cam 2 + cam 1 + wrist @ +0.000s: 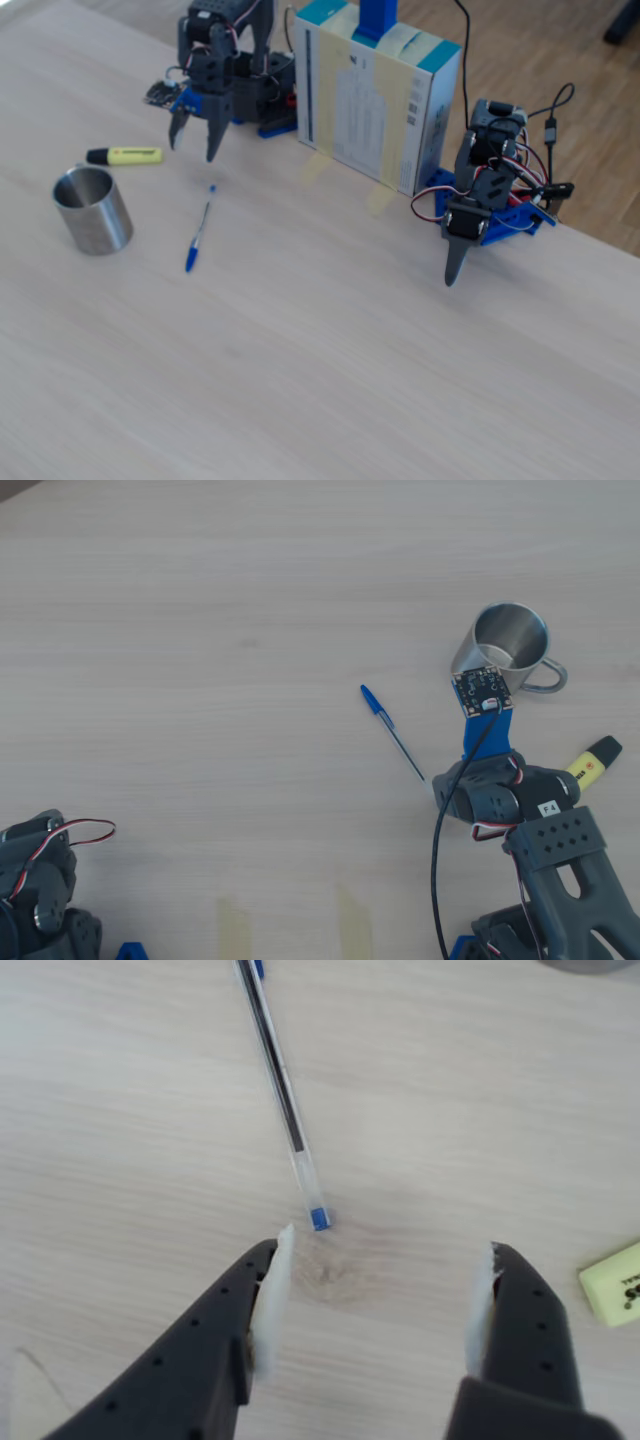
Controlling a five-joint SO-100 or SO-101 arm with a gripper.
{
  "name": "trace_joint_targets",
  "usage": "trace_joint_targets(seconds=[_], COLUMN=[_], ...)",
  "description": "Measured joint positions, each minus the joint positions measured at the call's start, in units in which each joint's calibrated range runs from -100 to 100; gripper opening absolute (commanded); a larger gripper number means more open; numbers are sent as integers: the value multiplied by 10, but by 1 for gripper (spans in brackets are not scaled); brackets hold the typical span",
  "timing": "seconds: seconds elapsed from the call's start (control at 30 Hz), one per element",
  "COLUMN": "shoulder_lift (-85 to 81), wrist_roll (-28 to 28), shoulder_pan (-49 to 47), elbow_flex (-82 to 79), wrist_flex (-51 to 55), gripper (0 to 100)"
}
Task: Grab the blue pen and put it in the silver cup.
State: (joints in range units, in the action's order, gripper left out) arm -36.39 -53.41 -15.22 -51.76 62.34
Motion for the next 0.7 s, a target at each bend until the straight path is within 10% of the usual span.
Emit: trace_joint_targets(seconds=[0.7], shoulder_lift=[224], wrist_roll=[73], shoulder_pan=[-40], elbow_flex=[233], wrist_flex=[-7], gripper=[29])
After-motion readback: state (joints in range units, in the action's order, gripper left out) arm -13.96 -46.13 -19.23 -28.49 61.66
